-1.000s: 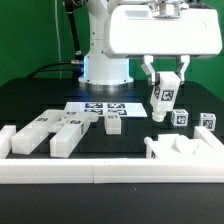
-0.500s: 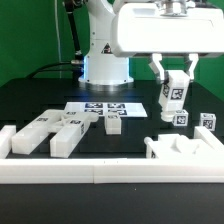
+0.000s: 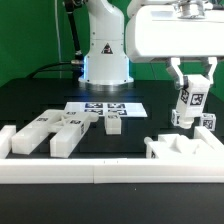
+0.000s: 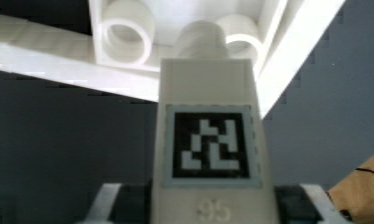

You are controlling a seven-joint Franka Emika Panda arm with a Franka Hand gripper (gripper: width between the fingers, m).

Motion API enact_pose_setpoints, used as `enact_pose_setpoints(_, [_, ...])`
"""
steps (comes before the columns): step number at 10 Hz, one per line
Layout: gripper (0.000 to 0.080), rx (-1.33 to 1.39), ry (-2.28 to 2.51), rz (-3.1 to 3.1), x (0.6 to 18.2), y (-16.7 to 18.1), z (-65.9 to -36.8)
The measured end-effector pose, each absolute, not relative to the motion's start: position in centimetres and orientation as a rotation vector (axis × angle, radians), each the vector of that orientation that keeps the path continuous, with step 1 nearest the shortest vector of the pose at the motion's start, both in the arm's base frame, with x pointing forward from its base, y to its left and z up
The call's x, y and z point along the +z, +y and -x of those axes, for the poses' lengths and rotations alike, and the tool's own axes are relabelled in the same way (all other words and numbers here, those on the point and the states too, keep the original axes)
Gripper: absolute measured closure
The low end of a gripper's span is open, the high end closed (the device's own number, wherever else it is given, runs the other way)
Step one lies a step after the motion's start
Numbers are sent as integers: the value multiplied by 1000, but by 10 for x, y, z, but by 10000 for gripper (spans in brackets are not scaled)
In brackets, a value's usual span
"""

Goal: Assemble chair

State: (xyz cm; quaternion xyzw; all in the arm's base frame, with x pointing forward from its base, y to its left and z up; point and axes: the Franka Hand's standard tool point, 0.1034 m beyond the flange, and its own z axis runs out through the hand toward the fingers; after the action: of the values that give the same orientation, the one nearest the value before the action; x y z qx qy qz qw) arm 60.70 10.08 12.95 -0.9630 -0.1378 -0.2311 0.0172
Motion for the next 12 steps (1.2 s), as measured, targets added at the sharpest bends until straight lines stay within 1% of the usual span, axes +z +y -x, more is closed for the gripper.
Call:
enact_pose_setpoints(3, [508,-713,-432,2989,126,104,-609])
enact_pose_setpoints(5, [508,-715,-475,2973,118,111,-623])
enact_pose_setpoints(6, [508,-710,-443,2963,116,116,-625])
enact_pose_setpoints(7, [508,-705,-436,2959,115,124,-624])
enact_pose_setpoints(9, [508,-713,-447,2960,115,121,-624])
enact_pose_setpoints(11, [508,-785,-455,2946,116,120,-626])
enact_pose_setpoints(12, [508,-853,-459,2930,113,118,-627])
